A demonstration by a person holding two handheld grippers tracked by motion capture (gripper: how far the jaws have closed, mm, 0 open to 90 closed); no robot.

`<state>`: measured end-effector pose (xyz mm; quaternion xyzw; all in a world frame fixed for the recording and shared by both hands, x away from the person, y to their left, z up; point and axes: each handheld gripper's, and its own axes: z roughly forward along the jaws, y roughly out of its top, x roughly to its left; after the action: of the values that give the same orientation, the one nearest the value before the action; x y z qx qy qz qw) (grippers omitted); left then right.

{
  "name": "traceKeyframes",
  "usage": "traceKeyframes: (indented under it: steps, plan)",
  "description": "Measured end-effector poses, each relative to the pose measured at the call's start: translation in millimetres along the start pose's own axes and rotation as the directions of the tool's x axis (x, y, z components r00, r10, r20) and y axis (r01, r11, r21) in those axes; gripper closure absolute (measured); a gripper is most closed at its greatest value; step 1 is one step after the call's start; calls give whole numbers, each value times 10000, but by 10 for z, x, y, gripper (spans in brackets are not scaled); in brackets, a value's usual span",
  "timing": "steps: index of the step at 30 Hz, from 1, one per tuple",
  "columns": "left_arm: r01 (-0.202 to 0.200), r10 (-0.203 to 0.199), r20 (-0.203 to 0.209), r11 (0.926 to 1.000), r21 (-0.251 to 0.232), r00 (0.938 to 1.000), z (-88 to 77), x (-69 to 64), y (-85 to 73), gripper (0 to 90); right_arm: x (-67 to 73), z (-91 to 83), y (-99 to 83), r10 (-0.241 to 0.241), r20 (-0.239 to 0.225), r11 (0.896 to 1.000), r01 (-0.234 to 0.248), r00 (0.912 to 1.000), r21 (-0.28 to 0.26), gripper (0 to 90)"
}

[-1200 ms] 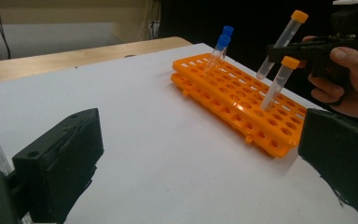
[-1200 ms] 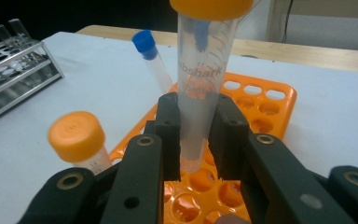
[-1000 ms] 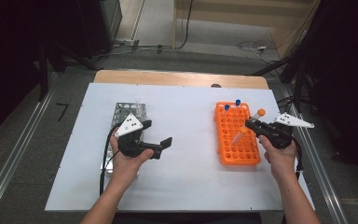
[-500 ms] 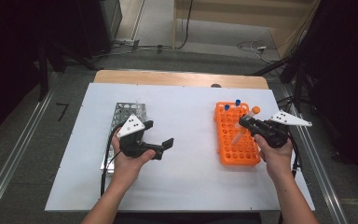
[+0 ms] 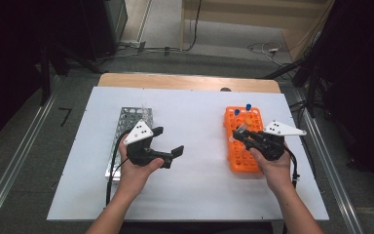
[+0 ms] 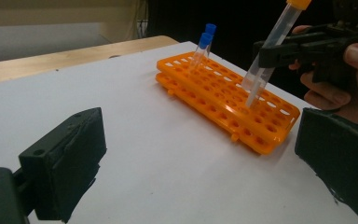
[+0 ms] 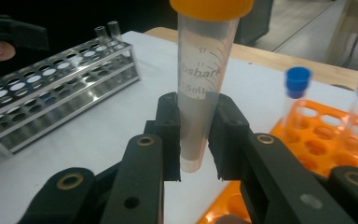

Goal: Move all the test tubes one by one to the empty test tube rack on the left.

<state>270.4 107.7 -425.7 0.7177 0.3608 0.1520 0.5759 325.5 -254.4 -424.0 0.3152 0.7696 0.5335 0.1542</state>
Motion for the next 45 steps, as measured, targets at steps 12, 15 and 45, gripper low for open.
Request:
traceKeyframes:
  steps: [12,15,45]
  plan:
    - [-230,229,573,9997,13,9981,51,-109,12,73,293,188,-52,-245,-901,9989,280,9956,375,724]
    - [-328,329,898,9995,-22,9954,68,-140,13,134,359,234,-69,-257,-1141,9984,313,9931,469,724]
    - [-1131,993,2264,9924,491,9690,320,-414,-19,675,950,517,-146,-1057,-2909,9832,1437,9509,1123,724]
